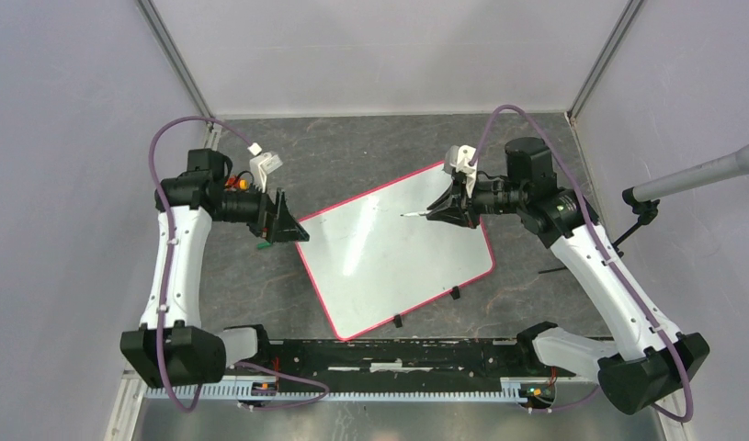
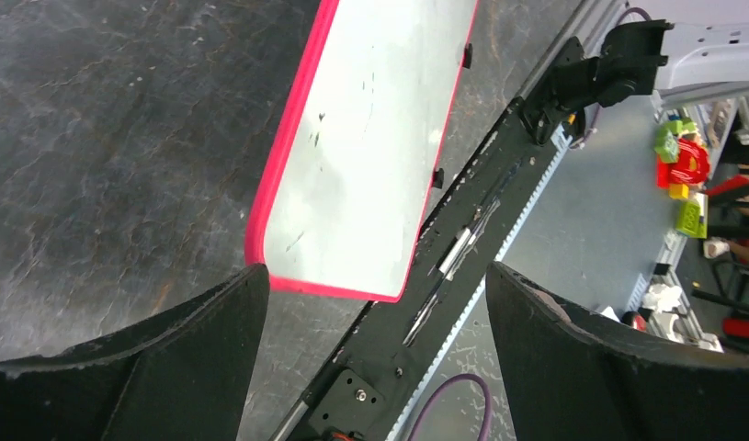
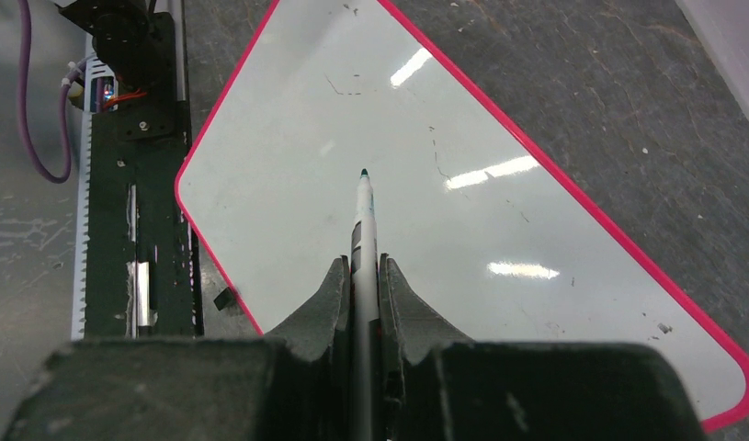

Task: Write a sentence on the whiteboard
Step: Adjust the whiteboard at the center of the board.

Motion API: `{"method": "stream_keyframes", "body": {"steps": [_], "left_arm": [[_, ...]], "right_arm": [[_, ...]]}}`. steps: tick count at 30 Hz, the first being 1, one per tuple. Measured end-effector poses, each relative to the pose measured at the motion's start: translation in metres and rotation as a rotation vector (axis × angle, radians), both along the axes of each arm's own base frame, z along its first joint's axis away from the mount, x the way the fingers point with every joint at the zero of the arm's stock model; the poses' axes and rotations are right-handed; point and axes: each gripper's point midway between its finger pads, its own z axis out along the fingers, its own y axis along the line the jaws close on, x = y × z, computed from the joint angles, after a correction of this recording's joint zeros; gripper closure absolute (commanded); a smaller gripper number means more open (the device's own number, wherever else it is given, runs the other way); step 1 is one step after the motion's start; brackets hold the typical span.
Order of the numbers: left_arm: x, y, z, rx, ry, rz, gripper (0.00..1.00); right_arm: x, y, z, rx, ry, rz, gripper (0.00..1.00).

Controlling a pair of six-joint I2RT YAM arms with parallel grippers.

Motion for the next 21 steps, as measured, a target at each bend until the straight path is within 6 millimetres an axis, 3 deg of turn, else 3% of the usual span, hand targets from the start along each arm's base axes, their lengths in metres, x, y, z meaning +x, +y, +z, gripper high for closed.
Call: {"method": "stream_keyframes", "body": {"steps": [7, 14, 17, 21], "left_arm": [[0.019, -0.020, -0.002, -0.022, 0.014, -0.076, 0.11], [0.065, -0.041, 0.000, 0.001, -0.045, -0.103, 0.16], [0.071, -0.061, -0.005, 0.005, -0.040, -0.160, 0.24], [0.071, -0.086, -0.010, -0.010, -0.022, -0.232, 0.41]], "right_arm": [[-0.009, 0.006, -0.002, -0.010, -0.013, 0.046, 1.00], [-0.016, 0.005, -0.007, -0.027, -0.001, 0.068, 1.00], [-0.017, 0.004, -0.007, -0.030, -0.005, 0.073, 1.00], [-0.021, 0.003, -0.007, -0.032, -0.006, 0.079, 1.00]]}}
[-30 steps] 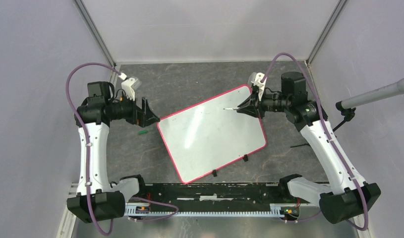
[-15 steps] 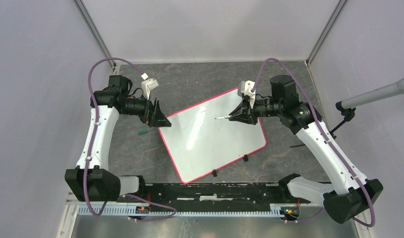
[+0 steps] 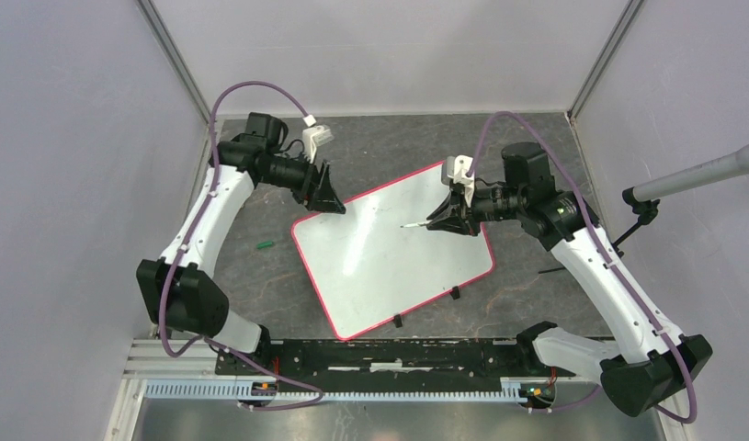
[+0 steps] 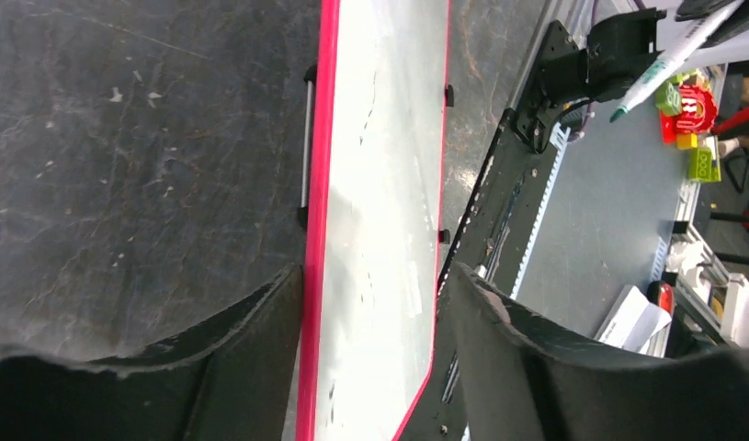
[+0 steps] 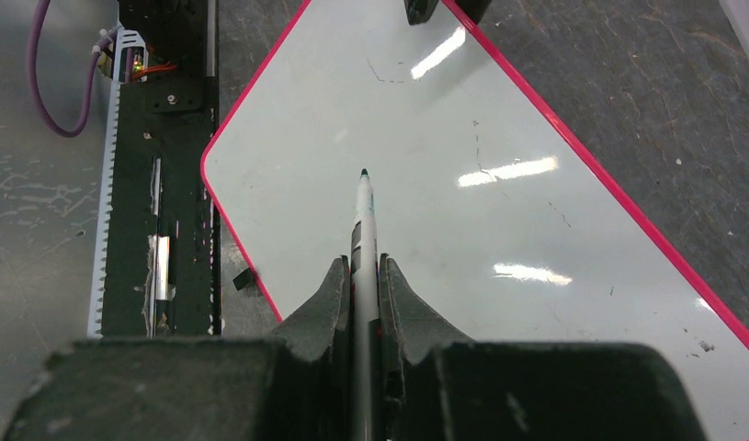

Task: Write a sentence on the whiteboard
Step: Adjust the whiteboard at the center of the board.

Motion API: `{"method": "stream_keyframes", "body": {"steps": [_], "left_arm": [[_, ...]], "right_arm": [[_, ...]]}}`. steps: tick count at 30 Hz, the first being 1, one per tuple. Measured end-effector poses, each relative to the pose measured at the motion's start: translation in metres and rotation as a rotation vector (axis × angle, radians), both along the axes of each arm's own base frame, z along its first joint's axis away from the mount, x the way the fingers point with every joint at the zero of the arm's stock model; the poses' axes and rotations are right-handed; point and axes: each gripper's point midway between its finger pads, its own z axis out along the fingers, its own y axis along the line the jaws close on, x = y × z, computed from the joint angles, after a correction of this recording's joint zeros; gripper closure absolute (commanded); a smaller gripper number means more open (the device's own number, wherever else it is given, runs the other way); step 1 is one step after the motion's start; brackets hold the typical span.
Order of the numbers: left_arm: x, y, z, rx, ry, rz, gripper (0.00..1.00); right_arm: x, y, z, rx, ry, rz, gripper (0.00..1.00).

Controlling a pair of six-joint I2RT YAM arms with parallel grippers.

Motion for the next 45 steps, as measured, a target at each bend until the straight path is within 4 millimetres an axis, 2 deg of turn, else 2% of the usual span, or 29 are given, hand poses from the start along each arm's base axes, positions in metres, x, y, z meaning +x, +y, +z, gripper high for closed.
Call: {"method": "stream_keyframes", "body": {"steps": [4, 9, 12, 16, 20, 26, 27, 33, 40, 44, 45], "left_arm": [[0.001, -0.020, -0.012, 0.000, 0.037, -0.052, 0.60], [0.004, -0.039, -0.028, 0.011, 0.066, -0.104, 0.78], [0.000, -0.051, -0.031, 0.013, 0.082, -0.133, 0.85], [-0.002, -0.065, -0.024, -0.013, 0.083, -0.160, 0.89], [-0.004, -0.072, -0.020, -0.022, 0.067, -0.179, 0.89], [-0.004, -0.079, -0.019, -0.029, 0.050, -0.192, 0.81], [-0.004, -0.080, -0.019, -0.030, 0.048, -0.193, 0.85], [-0.008, -0.083, -0.016, -0.031, 0.052, -0.207, 0.97], [-0.006, -0.098, -0.019, -0.036, 0.059, -0.264, 0.97], [-0.004, -0.099, -0.019, -0.034, 0.067, -0.267, 0.75], [-0.004, -0.099, -0.019, -0.031, 0.065, -0.266, 0.66]], "right_arm": [[-0.003, 0.001, 0.000, 0.001, -0.002, 0.014, 1.00], [-0.008, 0.002, -0.001, -0.004, 0.007, 0.028, 1.00], [-0.010, 0.004, -0.001, -0.003, 0.008, 0.038, 1.00], [-0.013, 0.007, 0.000, 0.001, 0.010, 0.051, 1.00], [-0.018, 0.013, 0.001, 0.008, 0.011, 0.072, 1.00], [-0.024, 0.024, -0.002, 0.001, 0.023, 0.104, 1.00], [-0.024, 0.026, -0.003, -0.003, 0.025, 0.107, 1.00], [-0.020, 0.033, 0.004, -0.006, 0.002, 0.123, 1.00], [-0.022, 0.035, 0.007, -0.005, -0.021, 0.137, 1.00], [-0.023, 0.034, 0.007, -0.010, -0.022, 0.140, 1.00], [-0.022, 0.034, 0.006, -0.011, -0.022, 0.137, 1.00]]}}
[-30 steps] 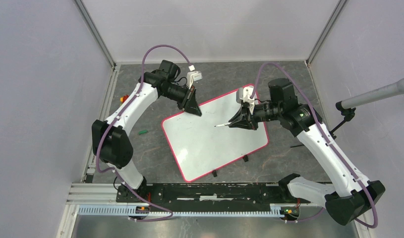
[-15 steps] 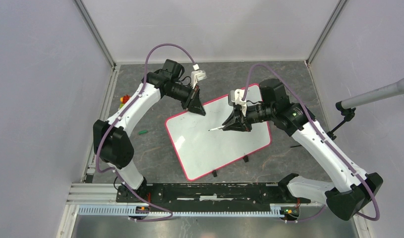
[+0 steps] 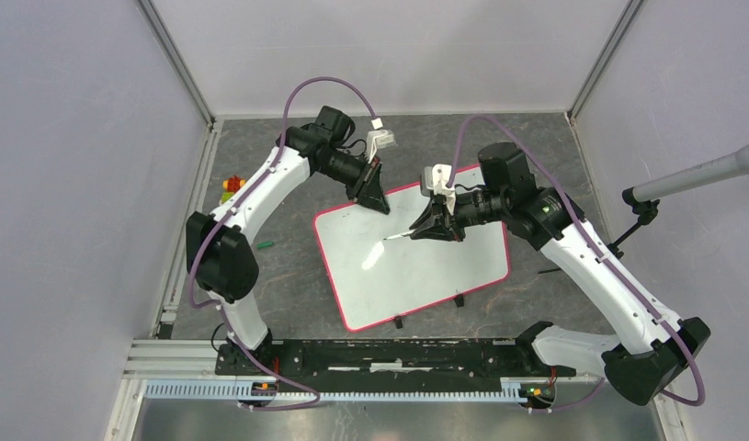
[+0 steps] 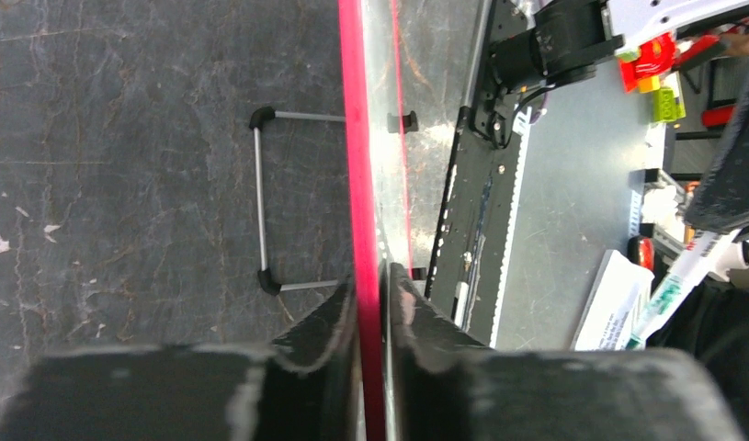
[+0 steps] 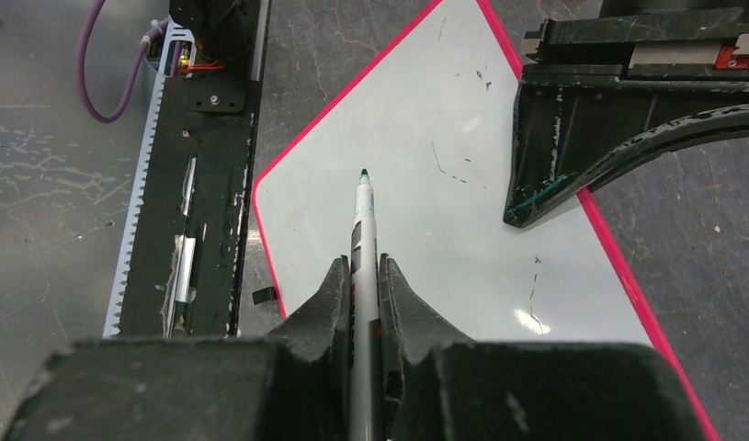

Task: Write a sentence on the whiteboard
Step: Adjust the whiteboard at the center of the board.

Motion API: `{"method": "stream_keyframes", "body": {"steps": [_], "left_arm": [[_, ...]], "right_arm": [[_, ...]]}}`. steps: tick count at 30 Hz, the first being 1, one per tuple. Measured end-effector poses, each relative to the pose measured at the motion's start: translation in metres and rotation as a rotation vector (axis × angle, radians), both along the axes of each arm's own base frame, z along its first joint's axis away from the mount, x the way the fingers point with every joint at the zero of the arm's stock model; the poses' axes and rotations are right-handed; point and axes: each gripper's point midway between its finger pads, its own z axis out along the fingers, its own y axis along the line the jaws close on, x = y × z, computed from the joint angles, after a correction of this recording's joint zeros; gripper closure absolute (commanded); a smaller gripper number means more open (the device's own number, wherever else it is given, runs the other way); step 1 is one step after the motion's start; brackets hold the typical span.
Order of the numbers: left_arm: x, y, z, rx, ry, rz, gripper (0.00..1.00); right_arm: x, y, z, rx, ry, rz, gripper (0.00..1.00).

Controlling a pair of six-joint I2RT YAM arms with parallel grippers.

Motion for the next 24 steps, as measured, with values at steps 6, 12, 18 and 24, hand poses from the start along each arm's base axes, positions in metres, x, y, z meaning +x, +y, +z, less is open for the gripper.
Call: {"method": "stream_keyframes", "body": {"steps": [6, 12, 18, 24], "left_arm": [[0.000, 0.014, -0.011, 0.070, 0.019, 0.044, 0.37], [0.004, 0.068, 0.018, 0.051, -0.026, 0.201, 0.35], [-0.005, 0.128, 0.039, 0.010, -0.052, 0.379, 0.35], [-0.013, 0.145, 0.009, 0.033, 0.060, 0.438, 0.34]], "right_arm": [[0.003, 0.000, 0.000, -0.009, -0.006, -0.023, 1.00], [0.007, 0.009, 0.004, -0.001, -0.024, -0.054, 1.00], [0.012, 0.037, 0.007, -0.013, -0.049, -0.068, 1.00], [0.012, 0.082, 0.008, -0.049, -0.102, -0.057, 1.00]]}}
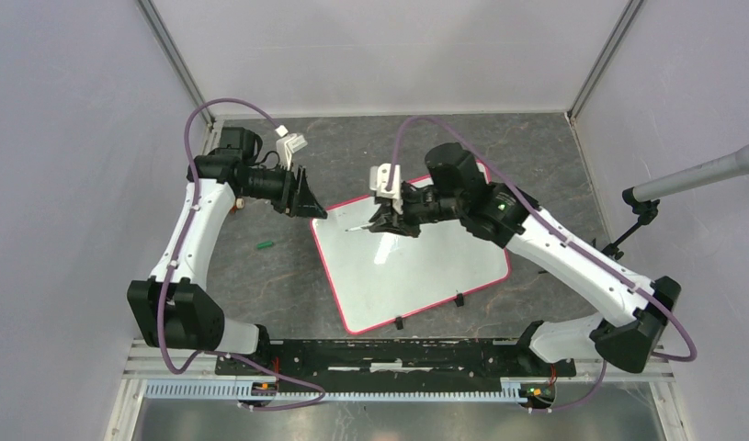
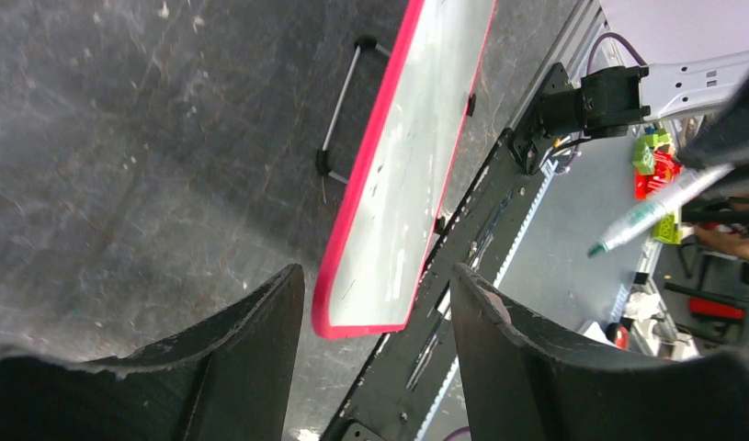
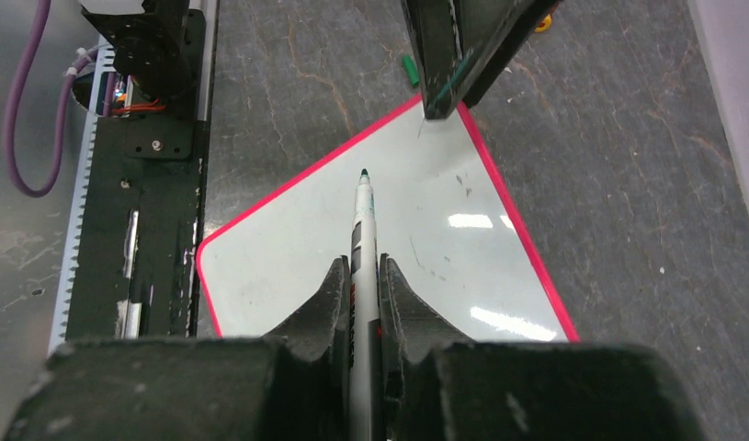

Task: Write a sentence on the whiteboard
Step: Adjust the whiteboard at the center of the board, then write a sentence on the whiteboard.

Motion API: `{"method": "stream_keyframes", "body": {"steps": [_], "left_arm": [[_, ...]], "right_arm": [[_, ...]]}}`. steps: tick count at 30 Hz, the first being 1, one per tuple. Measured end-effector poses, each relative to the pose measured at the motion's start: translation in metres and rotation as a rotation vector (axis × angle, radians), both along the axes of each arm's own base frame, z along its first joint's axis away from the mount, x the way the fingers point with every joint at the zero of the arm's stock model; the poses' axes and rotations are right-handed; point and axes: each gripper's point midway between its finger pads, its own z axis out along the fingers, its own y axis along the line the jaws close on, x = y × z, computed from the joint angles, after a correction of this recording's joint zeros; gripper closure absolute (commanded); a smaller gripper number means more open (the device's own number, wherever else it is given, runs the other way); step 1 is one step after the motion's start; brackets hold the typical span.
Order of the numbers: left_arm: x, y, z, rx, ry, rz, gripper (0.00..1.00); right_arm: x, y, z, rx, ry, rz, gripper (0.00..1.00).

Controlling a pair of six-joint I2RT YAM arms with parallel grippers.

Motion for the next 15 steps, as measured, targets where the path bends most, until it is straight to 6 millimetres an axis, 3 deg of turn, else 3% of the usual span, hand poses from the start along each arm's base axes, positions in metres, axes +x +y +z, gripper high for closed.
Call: {"method": "stream_keyframes", "body": {"steps": [2, 5, 15], "left_arm": [[0.001, 0.002, -0.006, -0.002, 0.013, 0.008, 0.36], [0.003, 0.002, -0.008, -0.020, 0.014, 0.014, 0.47], [0.003, -0.002, -0.008, -0.058, 0.010, 0.008, 0.82]], "right_arm": [[0.000, 0.013, -0.003, -0.014, -0.018, -0.004, 1.00], [0.001, 0.023, -0.011, -0.044, -0.040, -0.023, 1.00], [0.016, 0.033, -0.030, -0.105, -0.066, -0.095, 1.00]]}}
